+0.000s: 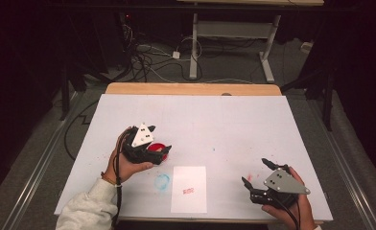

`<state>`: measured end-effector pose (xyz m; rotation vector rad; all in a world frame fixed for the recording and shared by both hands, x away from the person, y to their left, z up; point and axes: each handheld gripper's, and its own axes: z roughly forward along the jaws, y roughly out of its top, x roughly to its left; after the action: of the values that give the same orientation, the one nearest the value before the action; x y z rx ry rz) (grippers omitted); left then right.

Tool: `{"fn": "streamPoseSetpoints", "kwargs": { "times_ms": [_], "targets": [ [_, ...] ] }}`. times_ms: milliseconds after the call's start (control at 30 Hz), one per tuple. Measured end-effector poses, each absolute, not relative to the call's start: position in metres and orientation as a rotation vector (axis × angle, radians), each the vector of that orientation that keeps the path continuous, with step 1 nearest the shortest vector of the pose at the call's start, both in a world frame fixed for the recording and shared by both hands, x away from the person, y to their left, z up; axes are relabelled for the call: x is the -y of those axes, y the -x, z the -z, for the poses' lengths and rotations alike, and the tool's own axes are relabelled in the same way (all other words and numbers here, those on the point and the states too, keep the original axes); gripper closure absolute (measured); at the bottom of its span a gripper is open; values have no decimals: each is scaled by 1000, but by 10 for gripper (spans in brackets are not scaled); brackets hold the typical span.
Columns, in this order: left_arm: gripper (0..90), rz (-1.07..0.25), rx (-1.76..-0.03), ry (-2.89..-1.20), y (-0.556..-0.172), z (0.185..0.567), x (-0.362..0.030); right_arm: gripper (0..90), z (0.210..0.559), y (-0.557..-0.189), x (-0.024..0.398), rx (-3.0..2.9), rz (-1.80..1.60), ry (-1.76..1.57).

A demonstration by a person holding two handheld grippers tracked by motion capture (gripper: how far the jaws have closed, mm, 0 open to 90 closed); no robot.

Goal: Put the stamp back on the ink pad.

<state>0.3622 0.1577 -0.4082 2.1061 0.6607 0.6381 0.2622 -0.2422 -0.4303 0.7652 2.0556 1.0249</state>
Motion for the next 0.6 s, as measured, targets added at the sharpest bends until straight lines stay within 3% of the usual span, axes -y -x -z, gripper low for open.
{"fn": "streamPoseSetpoints", "kwargs": {
  "times_ms": [600],
  "targets": [
    [155,-746,-590,-2086,-338,416,-149,179,429,-261,242,-2047,-1033,-763]
  ]
}}
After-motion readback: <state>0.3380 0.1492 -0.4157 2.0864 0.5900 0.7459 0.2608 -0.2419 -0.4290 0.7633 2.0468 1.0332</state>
